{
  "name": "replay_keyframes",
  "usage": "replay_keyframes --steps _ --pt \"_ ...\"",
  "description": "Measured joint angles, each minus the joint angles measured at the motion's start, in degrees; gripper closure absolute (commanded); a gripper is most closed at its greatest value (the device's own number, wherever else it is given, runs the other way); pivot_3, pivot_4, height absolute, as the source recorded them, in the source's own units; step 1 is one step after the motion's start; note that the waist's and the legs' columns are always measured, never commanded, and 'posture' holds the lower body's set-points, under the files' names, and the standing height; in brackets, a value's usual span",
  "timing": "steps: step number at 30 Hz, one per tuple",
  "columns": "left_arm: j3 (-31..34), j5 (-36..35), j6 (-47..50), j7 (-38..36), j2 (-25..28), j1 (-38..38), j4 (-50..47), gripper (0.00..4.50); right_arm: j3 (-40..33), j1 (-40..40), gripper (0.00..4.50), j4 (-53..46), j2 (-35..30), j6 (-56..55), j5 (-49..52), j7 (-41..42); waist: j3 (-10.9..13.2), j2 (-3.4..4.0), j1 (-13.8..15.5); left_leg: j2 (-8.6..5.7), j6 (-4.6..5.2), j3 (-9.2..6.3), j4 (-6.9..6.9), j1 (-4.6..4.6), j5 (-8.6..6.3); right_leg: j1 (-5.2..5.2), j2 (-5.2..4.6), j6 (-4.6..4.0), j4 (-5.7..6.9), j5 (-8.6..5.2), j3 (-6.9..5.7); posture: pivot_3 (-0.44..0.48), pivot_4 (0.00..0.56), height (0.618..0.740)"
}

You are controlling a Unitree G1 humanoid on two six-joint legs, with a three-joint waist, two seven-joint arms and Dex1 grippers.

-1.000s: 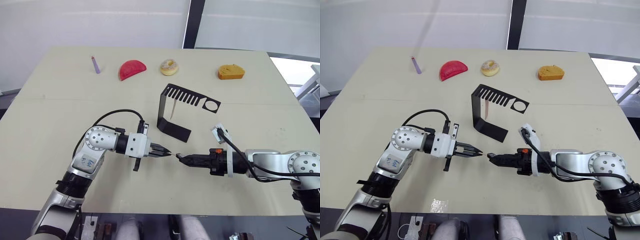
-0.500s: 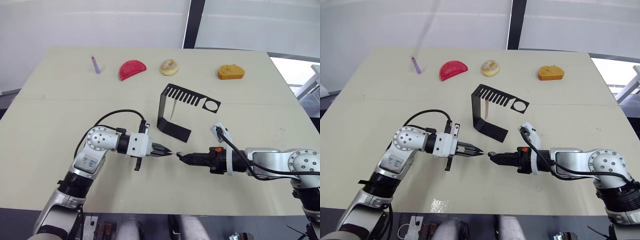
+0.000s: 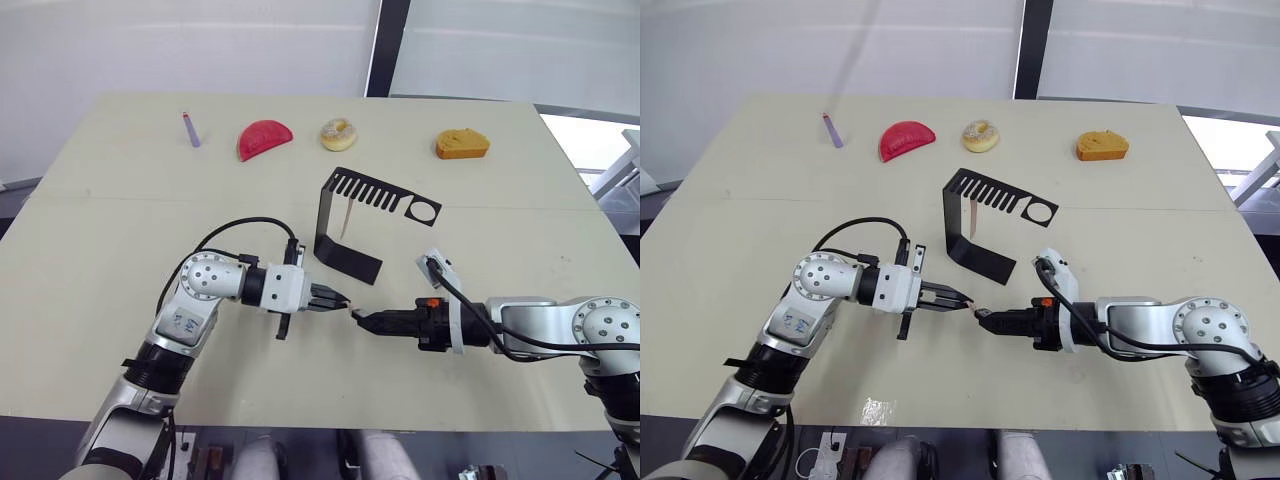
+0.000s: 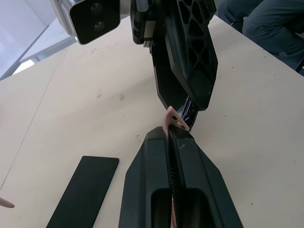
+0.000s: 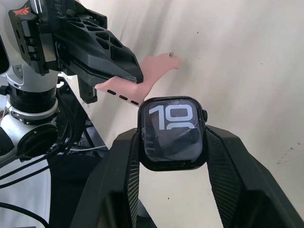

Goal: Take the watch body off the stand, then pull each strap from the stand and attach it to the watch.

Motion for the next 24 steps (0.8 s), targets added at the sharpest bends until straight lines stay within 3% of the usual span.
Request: replay_keyframes --steps 24 --pt "-0.57 -0.3 -0.68 -0.58 2.42 2.17 -0.87 4.5 -0.06 -0.36 3.01 0.0 -0.89 -0.79 0.91 -0.31 0.0 0.0 0.01 0.0 0.0 0.0 0.0 -0.01 0.0 0.0 0.0 0.0 -0.01 0.0 -0.01 0.0 0.15 0.737"
